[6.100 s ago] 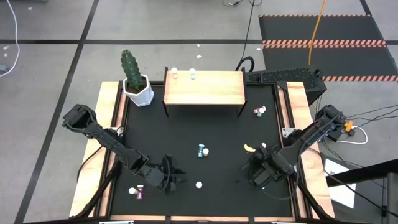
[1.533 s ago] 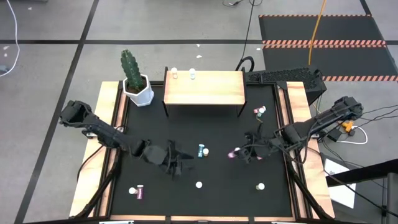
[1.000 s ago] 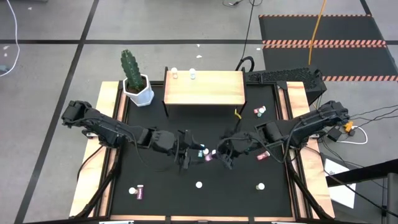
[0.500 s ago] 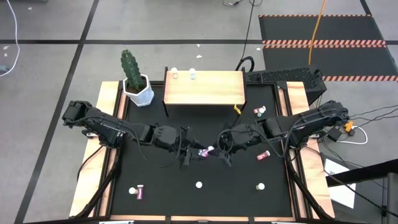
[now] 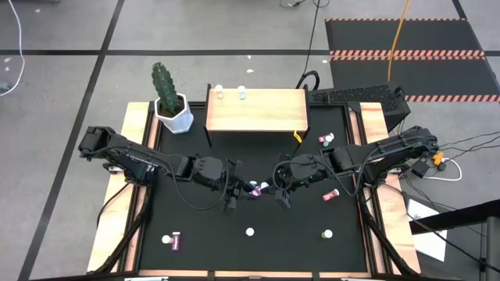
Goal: Pick and place medicine bottles onto shelf by color
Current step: Put the top pink pill bottle on the shelf
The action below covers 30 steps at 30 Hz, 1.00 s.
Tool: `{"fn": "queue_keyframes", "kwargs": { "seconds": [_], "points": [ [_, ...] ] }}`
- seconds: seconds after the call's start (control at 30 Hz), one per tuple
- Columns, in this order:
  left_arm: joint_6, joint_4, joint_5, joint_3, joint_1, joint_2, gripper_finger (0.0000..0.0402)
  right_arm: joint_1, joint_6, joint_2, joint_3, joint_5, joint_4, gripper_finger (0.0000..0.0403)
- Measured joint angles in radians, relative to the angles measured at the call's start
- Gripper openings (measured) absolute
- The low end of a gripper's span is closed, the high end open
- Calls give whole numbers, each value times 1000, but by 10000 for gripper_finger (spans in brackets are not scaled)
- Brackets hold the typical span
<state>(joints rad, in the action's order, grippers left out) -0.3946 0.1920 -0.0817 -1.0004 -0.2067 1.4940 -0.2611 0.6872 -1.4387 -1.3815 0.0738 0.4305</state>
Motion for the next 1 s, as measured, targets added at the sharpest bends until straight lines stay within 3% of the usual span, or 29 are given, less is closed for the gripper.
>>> {"fn": "queue_keyframes", "kwargs": {
  "seconds": [0.3, 0.47, 0.63, 0.8, 1.0],
  "points": [
    [1, 19, 0, 0, 1, 1, 124, 0, -12, 1, 0, 2, 3, 127],
    [-8, 68, 3, 0, 1, 1, 100, 0, -62, 13, 1, 32, -28, 145],
    [-5, 166, 4, 0, 1, 1, 91, 0, -115, 82, 1, 77, -63, 173],
    [46, 287, 4, 0, 1, 1, 112, 0, -181, 179, 1, 182, -73, 203],
    [84, 387, 11, 0, 20, 1, 103, -21, -250, 245, 1, 213, -214, 230]
  ]
}}
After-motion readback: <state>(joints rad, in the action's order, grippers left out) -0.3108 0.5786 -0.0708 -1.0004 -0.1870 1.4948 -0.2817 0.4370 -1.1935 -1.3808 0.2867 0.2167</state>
